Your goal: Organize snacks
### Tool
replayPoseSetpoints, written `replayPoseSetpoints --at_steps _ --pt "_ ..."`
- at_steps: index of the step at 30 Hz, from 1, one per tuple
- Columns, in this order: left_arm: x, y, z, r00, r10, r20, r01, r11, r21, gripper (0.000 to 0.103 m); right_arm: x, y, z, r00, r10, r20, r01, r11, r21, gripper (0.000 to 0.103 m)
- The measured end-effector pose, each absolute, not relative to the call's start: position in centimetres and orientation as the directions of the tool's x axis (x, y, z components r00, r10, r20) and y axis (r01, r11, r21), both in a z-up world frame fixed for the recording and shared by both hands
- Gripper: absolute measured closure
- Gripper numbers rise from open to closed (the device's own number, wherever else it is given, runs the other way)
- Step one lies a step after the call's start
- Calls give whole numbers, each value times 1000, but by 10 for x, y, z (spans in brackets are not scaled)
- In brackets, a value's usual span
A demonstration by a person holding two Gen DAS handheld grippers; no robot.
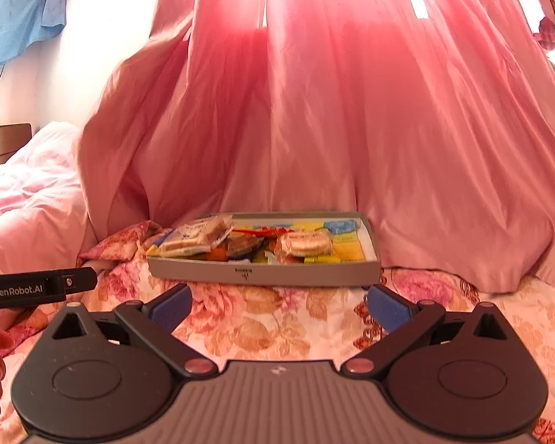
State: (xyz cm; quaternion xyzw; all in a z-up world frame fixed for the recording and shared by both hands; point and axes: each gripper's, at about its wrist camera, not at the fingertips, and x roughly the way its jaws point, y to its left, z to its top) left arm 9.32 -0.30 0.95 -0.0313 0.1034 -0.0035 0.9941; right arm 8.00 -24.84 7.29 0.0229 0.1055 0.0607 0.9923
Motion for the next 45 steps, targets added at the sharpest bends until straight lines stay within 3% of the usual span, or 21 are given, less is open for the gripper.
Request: replayPoseSetpoints --at_steps 14,45 --pt "86 9 -29 953 -15 -301 -4 998 -60 1 67 -242 47 961 115 -253 -112 993 25 0" --pt "83 13 -36 952 -10 -306 -4 999 -44 1 61 -230 31 952 107 -287 -100 994 39 0"
